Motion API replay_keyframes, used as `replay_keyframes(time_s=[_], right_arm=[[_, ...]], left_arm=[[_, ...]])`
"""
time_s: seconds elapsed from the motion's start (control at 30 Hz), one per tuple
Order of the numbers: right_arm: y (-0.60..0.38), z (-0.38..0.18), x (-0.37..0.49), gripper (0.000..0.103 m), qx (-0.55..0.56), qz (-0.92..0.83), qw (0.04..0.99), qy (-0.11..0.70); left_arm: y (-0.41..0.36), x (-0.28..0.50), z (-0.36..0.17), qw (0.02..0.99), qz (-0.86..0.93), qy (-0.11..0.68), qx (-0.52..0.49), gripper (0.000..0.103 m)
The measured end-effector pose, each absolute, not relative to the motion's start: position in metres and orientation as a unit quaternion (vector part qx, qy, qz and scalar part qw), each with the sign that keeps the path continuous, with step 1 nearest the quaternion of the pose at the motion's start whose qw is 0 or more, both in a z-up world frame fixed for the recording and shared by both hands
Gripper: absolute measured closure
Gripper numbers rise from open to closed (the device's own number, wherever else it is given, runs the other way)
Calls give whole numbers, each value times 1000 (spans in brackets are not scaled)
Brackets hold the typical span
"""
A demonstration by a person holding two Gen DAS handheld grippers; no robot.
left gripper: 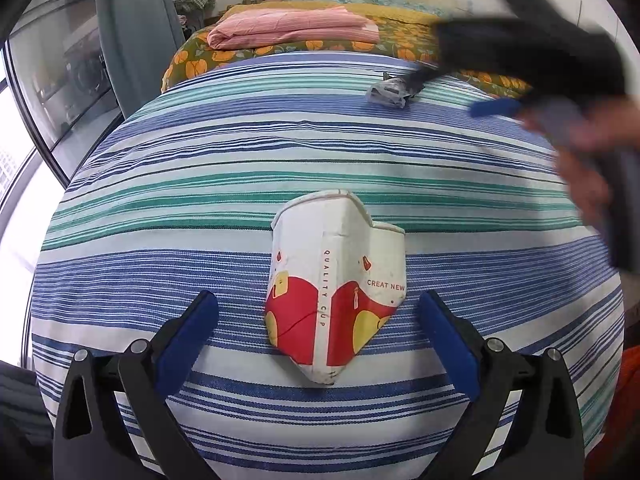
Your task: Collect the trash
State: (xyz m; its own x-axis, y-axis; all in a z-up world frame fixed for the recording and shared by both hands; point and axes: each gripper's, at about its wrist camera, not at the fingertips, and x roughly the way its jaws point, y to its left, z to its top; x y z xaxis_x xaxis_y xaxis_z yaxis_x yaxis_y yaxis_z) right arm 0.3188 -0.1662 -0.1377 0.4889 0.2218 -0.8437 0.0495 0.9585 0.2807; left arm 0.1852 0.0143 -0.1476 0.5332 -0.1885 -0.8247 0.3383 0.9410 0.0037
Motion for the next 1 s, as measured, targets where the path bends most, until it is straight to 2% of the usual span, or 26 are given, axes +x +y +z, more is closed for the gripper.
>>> replay_keyframes(time_s=[0.1,0.2,0.23,0.27,0.3,0.37,0.6,0.8,0.93,1.0], right_arm=[[-165,-154,349,6,163,-10,844,511],[-158,-155,358,9,127,-34,859,494],[-154,-155,359,15,104,-31,863,494],[-150,-154,355,42,71,-27,869,488],[-149,-153,349,64,42,-29,874,483],[-155,-151,333,68,27,-9,878,479],[-164,-137,223,68,-32,94,876,472],[-166,-142,140,68,-54,87,875,473],[-160,-155,124,61,-67,73,883,458],[-165,-156,122,49,-57,64,887,454]], left_arm=[[14,185,-148,872,-151,459,81,5],[14,185,-148,872,-151,459,81,5],[15,184,-148,872,-151,459,80,5],[15,184,-148,872,-151,459,80,5],[15,183,-148,872,-151,459,80,5],[16,182,-148,872,-151,459,79,5],[15,184,-148,872,-151,459,80,5],[18,181,-148,872,-149,458,82,5],[18,183,-148,872,-149,459,82,5],[18,183,-148,872,-149,459,82,4]])
